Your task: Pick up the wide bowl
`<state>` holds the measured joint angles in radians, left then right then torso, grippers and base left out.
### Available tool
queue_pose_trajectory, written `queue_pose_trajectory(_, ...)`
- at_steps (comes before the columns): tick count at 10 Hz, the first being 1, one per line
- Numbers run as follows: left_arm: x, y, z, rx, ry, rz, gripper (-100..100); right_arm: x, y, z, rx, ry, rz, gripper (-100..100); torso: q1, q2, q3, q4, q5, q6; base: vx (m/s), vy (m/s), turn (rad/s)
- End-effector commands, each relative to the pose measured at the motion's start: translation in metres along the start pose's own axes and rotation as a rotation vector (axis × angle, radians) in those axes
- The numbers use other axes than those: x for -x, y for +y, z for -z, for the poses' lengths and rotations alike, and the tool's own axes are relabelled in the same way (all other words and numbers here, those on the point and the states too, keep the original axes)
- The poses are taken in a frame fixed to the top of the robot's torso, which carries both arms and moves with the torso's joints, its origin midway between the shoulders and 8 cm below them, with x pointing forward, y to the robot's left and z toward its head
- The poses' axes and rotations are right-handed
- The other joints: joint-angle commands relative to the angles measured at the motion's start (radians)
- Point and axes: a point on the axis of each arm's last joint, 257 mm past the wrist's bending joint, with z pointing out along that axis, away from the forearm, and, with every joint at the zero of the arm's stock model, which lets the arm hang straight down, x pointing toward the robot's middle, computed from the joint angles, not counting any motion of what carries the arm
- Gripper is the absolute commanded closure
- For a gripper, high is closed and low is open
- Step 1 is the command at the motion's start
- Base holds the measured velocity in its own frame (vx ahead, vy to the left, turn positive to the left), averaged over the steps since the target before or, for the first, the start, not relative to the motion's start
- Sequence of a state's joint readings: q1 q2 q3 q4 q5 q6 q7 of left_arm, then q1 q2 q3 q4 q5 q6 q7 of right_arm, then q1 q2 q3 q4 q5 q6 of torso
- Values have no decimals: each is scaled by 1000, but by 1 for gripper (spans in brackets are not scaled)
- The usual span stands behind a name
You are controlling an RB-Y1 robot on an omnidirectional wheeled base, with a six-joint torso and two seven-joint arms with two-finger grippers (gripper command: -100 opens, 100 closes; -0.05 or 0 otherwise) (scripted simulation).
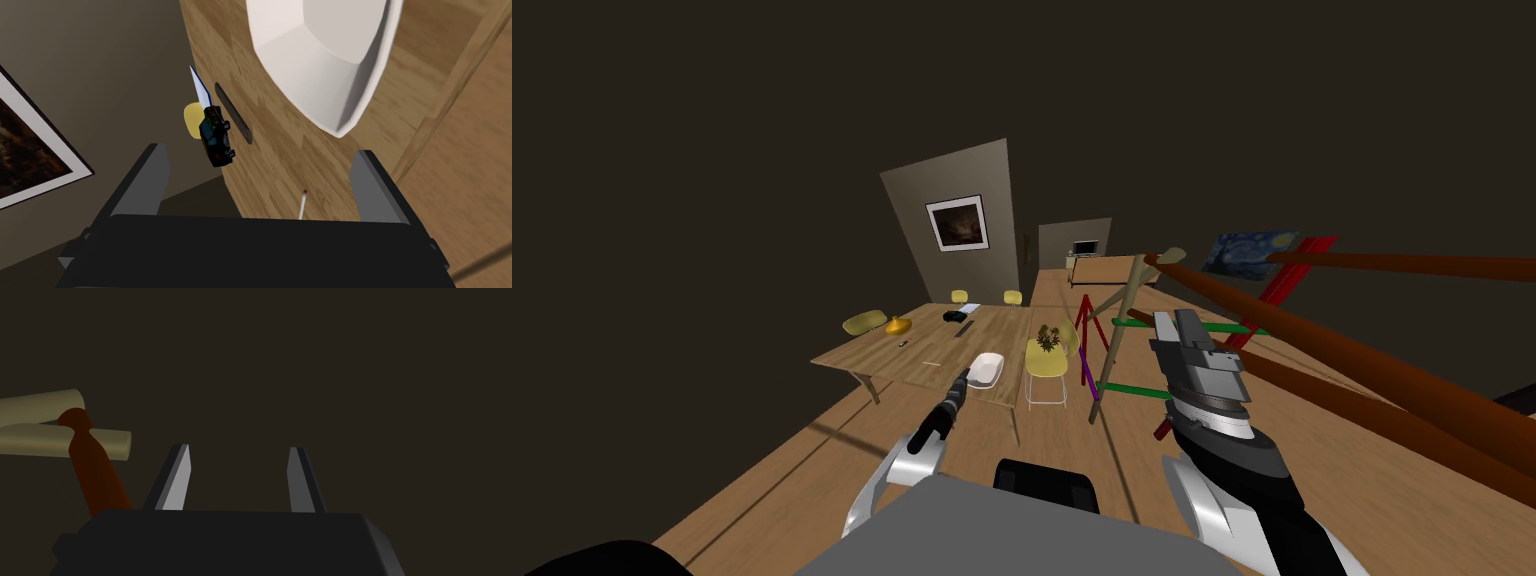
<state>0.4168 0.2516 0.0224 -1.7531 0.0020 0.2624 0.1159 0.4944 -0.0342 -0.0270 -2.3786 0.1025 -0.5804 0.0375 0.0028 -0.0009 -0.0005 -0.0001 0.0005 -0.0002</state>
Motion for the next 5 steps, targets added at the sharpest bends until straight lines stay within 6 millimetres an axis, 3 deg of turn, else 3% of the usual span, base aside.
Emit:
queue_pose_trajectory(1,-4,8,-1,33,6,11,-100,0,0,0,0,0,0,0,0,0,0,0,0,0,10,35,-86)
queue_pose_trajectory(5,-15,32,-8,118,22,38,-100,0,0,0,0,0,0,0,0,0,0,0,0,0,7,36,-82)
